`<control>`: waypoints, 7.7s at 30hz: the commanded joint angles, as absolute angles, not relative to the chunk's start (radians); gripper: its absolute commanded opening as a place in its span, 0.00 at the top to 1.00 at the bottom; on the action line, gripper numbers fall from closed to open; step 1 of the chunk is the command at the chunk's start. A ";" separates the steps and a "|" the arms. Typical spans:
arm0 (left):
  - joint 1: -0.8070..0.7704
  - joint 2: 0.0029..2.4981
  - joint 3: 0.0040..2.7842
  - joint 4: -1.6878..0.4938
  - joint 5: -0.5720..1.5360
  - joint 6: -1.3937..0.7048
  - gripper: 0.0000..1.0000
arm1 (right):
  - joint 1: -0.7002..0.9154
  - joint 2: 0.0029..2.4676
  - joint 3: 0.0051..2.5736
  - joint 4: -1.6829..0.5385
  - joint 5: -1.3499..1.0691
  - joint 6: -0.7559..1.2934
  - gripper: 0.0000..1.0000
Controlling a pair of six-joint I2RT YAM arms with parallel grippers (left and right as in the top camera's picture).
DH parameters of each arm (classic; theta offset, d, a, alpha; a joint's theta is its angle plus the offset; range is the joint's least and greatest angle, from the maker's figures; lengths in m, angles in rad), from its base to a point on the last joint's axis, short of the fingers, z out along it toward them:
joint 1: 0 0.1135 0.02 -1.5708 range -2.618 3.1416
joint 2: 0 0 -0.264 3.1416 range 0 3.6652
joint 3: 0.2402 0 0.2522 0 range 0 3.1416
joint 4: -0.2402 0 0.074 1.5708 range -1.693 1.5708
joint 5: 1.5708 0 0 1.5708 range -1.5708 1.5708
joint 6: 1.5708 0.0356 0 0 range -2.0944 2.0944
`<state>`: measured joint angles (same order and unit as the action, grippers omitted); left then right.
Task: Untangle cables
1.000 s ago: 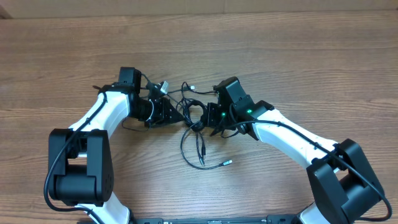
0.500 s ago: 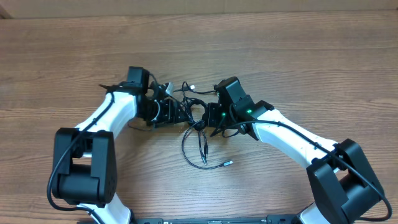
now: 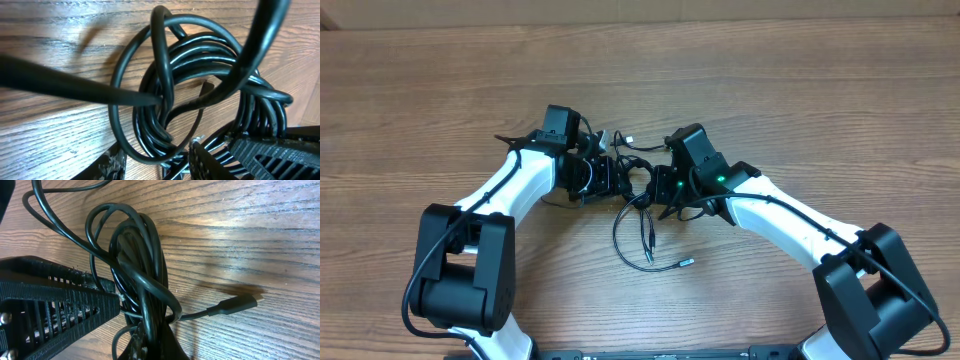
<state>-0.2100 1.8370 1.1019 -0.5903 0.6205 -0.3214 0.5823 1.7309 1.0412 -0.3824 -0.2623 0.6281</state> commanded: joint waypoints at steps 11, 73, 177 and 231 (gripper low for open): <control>-0.223 1.839 1.098 -0.560 0.529 -0.476 0.96 | 0.576 1.722 1.048 -0.378 -0.263 0.619 0.96; -0.252 1.838 1.125 -0.770 0.467 -0.329 0.96 | 0.572 1.722 1.048 -0.492 -0.218 0.365 0.96; -0.229 1.838 1.285 -1.217 0.179 -0.360 0.89 | 0.572 1.722 1.048 -0.500 -0.218 0.369 0.96; -0.207 1.838 1.041 -0.285 -0.322 -0.494 0.85 | 0.572 1.722 1.048 -0.503 -0.218 0.369 0.96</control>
<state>-0.2092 1.8294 1.0344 -0.3229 -0.2638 -0.4793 0.5758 1.7309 1.0412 -0.5091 -0.2199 0.3668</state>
